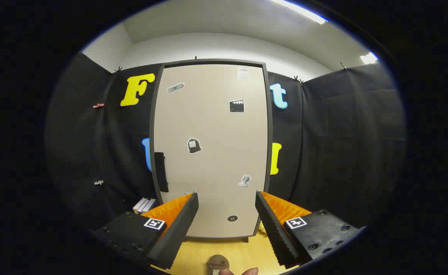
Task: Open the shoe cabinet door, grab the shoes and put them into the shoe cabinet, then close the shoe cabinet door.
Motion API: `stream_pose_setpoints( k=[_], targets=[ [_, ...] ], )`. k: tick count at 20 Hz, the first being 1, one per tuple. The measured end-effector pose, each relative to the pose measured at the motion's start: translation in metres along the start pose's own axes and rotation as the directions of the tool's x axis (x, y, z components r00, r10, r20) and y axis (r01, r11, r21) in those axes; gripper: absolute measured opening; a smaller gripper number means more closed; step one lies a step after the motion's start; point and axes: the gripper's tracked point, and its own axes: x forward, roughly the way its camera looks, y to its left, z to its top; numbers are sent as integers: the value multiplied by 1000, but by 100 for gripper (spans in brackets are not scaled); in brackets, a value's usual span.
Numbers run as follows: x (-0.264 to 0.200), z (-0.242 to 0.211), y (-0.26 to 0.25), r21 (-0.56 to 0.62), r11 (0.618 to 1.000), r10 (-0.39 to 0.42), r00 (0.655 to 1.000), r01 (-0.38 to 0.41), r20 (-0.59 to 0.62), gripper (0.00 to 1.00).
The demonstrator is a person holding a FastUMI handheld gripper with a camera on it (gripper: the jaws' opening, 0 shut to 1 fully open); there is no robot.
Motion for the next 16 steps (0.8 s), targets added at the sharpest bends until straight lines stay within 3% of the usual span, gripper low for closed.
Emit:
stream_pose_setpoints(
  k=[16],
  targets=[
    [1,-2,3,1,1000,-15,1000,15,-6,98]
  ],
)
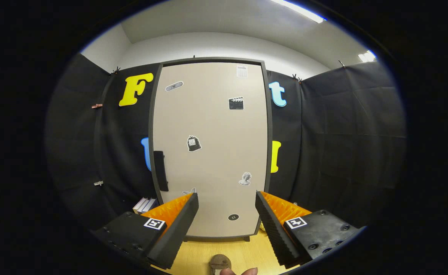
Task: Open the shoe cabinet door, grab the shoes and put them into the shoe cabinet, then close the shoe cabinet door.
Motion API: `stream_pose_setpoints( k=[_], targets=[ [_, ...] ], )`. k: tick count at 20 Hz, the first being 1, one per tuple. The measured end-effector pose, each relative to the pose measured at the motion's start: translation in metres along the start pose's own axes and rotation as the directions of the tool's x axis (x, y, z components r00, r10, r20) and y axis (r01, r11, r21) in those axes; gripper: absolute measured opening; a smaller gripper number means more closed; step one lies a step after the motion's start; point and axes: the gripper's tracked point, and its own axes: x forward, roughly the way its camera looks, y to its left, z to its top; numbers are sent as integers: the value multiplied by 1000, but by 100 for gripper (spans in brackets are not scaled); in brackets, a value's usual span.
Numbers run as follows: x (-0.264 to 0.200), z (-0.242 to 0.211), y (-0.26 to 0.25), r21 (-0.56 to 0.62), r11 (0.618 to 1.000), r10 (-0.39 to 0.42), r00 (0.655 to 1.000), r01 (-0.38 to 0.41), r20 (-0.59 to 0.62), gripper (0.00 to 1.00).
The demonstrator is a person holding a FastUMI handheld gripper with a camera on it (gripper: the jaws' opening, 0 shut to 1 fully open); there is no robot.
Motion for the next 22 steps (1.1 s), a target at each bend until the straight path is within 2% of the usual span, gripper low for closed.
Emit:
stream_pose_setpoints(
  k=[8,15,22],
  targets=[
    [15,-2,18,-10,1000,25,1000,-25,9,98],
    [66,9,96,2,991,134,990,-134,36,98],
    [130,-7,164,39,983,181,983,-181,15,98]
  ],
)
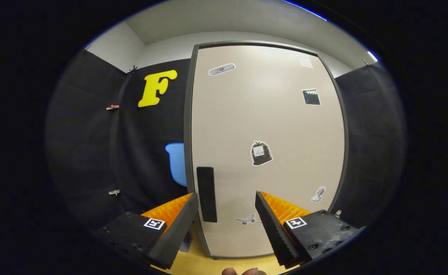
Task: Open the shoe cabinet door, grab the shoes and put them into the shoe cabinet, then close the shoe cabinet door.
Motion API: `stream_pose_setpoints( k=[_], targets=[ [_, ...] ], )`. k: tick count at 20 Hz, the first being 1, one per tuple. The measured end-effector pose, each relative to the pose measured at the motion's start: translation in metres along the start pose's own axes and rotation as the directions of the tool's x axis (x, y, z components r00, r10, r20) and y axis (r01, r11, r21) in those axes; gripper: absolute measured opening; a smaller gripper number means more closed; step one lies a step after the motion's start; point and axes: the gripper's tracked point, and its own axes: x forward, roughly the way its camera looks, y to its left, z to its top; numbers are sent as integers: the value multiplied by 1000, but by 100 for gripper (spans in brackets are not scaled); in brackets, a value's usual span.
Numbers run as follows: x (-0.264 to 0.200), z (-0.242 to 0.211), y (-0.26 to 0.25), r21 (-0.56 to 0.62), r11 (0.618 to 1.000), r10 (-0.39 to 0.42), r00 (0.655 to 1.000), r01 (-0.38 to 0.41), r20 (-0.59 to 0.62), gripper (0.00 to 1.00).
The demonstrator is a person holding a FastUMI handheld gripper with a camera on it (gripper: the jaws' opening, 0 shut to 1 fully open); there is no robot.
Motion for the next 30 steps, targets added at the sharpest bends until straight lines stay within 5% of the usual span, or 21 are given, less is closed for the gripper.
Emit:
stream_pose_setpoints(
  k=[6,8,15,18,30],
  targets=[
    [48,-21,17,-14,1000,-14,1000,14,-23,98],
    [60,-25,17,-25,999,-29,999,29,-18,88],
    [67,-31,20,-22,998,-60,998,60,-11,30],
    [61,-32,21,0,1000,-5,999,5,-38,21],
    [-53,-25,0,37,986,162,984,-159,-77,20]
  ],
)
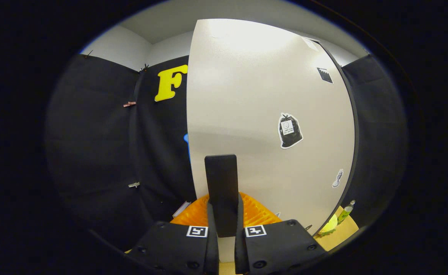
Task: Open the shoe cabinet door, grab the shoes and put them into the shoe cabinet, then close the shoe cabinet door.
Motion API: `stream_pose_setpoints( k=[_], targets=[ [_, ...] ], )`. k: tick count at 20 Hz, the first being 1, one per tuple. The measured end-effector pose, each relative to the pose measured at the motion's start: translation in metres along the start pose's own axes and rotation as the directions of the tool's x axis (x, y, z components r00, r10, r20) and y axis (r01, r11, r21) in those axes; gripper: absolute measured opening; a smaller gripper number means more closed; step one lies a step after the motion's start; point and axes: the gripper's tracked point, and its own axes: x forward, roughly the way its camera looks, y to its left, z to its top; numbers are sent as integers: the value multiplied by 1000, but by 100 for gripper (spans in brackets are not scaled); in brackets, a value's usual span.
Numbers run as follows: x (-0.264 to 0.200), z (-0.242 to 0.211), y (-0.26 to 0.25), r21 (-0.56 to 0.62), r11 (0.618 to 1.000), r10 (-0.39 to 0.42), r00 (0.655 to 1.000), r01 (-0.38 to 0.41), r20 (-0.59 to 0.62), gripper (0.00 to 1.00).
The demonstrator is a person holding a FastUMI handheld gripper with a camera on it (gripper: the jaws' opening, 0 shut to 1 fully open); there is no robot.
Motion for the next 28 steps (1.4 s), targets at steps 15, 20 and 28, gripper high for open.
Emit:
stream_pose_setpoints(
  k=[15,20,28],
  targets=[
    [-104,2,-54,-7,1000,-31,999,30,-29,20],
    [-134,5,-88,-10,996,-93,995,92,-38,20],
    [-175,17,-148,8,985,-171,985,171,10,19]
  ],
)
